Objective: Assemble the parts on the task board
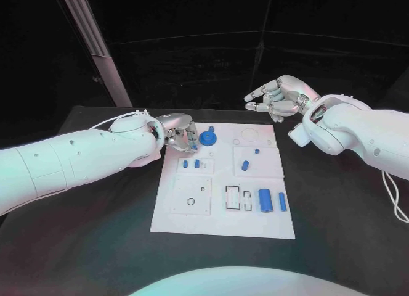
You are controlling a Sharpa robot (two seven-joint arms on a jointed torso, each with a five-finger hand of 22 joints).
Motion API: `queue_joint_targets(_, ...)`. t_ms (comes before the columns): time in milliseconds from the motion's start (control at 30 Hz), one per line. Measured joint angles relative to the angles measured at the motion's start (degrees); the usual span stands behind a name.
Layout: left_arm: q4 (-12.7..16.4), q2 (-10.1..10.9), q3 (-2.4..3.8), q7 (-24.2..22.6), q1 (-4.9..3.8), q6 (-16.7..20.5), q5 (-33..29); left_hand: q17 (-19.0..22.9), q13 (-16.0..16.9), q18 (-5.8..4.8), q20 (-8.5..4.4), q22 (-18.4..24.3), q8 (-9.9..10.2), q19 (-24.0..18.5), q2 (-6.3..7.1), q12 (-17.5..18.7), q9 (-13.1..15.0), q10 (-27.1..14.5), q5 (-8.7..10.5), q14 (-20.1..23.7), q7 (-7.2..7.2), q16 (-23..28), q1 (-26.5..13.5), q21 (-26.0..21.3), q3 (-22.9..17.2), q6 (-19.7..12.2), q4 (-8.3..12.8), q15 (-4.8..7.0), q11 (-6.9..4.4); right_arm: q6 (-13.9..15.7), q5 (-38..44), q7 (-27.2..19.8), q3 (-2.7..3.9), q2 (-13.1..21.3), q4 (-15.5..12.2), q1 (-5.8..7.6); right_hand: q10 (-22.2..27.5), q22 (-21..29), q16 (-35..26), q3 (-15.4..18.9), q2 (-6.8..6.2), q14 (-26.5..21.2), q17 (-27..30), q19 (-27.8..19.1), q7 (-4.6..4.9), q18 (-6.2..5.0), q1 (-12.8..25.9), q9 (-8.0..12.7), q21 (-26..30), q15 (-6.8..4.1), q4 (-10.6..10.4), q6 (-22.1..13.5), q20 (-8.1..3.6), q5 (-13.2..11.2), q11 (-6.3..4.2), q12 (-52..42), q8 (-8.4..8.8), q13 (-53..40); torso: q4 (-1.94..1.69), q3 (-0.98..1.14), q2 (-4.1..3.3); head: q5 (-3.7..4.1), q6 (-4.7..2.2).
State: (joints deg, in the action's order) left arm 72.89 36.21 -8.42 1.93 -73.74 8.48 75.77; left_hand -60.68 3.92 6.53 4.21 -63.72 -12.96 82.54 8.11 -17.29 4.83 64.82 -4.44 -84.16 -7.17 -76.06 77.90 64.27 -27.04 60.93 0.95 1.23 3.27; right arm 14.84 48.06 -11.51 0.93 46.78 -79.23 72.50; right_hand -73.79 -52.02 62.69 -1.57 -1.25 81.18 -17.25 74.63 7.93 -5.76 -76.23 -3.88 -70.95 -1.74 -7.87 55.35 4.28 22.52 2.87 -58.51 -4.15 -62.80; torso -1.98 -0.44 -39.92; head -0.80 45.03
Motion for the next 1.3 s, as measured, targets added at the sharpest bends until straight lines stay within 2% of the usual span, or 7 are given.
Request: queue_joint_targets(1300, -1.6, -1.6, -0.09, 0.6, 0.26, -3.4, -0.3, 0.4, 0.0, 0.09, 0.01, -0.4, 0.4, 0.0, 0.17, 0.5, -0.1, 0.4, 0.0, 0.0, 0.21, 0.1, -0.1, 0.2, 0.0, 0.2, 0.0, -0.01, 0.0, -0.1, 0.0, 0.0, 0.0, -0.2, 0.0, 0.0, 0.0, 0.0, 0.0, 0.0, 0.0, 0.0, 0.0, 0.0, 0.0, 0.0, 0.0, 0.0, 0.0, 0.0, 0.0, 0.0, 0.0, 0.0, 0.0, 0.0, 0.0, 0.0, -0.03, 0.01, 0.05, -0.25, 0.3)
